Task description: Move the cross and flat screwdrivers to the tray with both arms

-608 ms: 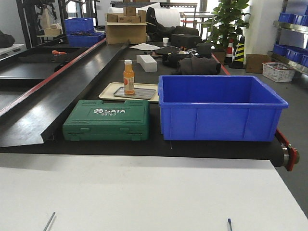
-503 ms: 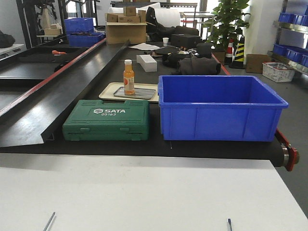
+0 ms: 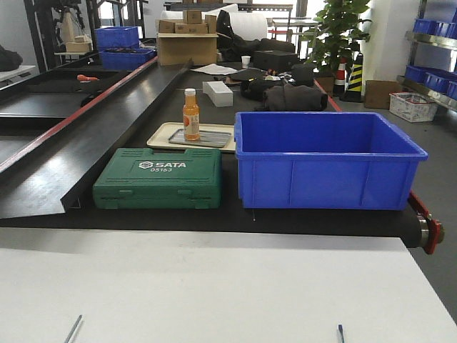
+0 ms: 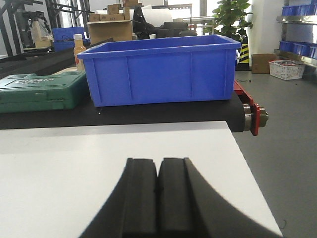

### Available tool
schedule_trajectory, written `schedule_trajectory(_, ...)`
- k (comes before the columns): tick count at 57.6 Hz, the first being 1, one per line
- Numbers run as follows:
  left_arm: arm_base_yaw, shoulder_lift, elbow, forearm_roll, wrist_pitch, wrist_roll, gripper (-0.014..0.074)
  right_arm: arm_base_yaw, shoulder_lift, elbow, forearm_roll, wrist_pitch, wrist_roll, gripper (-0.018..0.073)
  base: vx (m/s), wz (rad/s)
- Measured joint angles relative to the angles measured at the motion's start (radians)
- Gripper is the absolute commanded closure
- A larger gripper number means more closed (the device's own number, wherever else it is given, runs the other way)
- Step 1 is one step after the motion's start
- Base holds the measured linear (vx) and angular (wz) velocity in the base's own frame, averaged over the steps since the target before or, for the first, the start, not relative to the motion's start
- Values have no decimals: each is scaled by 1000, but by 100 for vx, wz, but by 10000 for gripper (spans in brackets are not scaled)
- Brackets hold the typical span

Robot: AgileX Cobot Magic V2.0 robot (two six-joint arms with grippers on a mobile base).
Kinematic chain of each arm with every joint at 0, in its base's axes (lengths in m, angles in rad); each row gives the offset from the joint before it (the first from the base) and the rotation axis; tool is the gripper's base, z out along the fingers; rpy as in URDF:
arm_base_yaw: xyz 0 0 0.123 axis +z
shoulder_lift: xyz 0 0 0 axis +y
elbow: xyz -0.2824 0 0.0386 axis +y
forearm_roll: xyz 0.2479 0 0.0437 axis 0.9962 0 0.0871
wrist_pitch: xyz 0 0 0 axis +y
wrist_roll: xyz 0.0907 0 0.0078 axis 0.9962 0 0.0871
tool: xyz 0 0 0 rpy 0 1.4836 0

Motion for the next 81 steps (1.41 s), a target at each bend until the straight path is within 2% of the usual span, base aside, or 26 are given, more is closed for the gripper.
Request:
schedule_trajectory(31,0,0,0,0,-6,0,603,0,0,0,0,-15,0,568,0,0)
schedule_trajectory(38,0,0,0,-1,-67,-1,603,0,0,0,0,-86,2,568,0,0)
schedule_trajectory(45,0,0,0,-19,-175,-23,603,0,0,-3,2,-117,6,568,0,0)
schedule_trajectory(50,0,0,-5,-23,-233,-27,603,0,0,-38,1,-88,6,568,0,0)
schedule_trajectory(63,0,7,-137,-8,-256,-12,594,0,19,-216,-30,37,6,560,0,0)
schedule_trajectory(74,0,143,-255,0,-273,-5,558,0,170,-307,-56,86,6,531,0,0)
schedule_trajectory(81,0,247,-283,1,-272,-4,490,0,278,-313,-87,95,6,481,0,0)
